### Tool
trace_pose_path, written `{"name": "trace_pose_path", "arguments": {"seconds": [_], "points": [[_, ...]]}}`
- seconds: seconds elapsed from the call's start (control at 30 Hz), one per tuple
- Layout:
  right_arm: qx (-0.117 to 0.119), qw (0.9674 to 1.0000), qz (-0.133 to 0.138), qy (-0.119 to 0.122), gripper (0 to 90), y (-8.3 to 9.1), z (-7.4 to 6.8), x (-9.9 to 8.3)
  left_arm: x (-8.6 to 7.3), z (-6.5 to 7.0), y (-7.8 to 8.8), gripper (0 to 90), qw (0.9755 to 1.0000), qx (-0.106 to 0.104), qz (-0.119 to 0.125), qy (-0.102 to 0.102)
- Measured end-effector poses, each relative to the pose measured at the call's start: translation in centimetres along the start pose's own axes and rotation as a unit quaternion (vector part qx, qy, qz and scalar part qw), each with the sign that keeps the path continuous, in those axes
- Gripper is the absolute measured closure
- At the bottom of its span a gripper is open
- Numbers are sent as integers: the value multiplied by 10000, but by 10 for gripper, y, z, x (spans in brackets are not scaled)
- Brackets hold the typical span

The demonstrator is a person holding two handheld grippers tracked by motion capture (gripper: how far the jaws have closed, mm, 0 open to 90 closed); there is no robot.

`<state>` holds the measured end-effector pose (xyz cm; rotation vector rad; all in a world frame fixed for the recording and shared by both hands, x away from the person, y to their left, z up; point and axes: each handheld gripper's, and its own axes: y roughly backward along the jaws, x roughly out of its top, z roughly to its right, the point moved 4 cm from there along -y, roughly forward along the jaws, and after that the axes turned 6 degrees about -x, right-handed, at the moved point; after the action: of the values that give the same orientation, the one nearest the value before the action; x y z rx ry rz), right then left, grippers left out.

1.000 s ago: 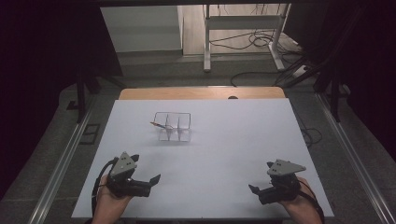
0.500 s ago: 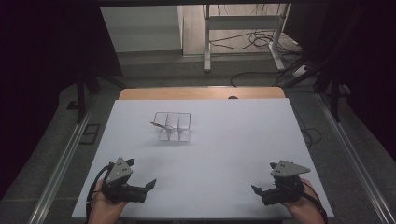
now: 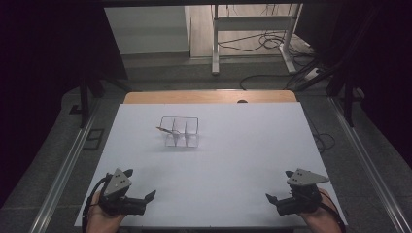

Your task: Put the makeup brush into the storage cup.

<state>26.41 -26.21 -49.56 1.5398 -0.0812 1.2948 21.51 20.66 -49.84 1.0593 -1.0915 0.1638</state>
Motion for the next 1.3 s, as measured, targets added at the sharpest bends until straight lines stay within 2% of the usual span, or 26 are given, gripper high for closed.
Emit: {"name": "trace_pose_path", "arguments": {"seconds": [0.97, 1.2, 1.3], "points": [[-290, 9992, -32, -289, 5, 17, 20, -22, -26, -23, 8, 0, 9985, 430, -290, 190], [-353, 9985, -82, -416, 6, 22, 27, -30, -35, -32, 10, 0, 9971, 537, -412, 338], [-358, 9984, -116, -424, 6, 22, 28, -32, -36, -33, 11, 0, 9971, 535, -386, 383]]}}
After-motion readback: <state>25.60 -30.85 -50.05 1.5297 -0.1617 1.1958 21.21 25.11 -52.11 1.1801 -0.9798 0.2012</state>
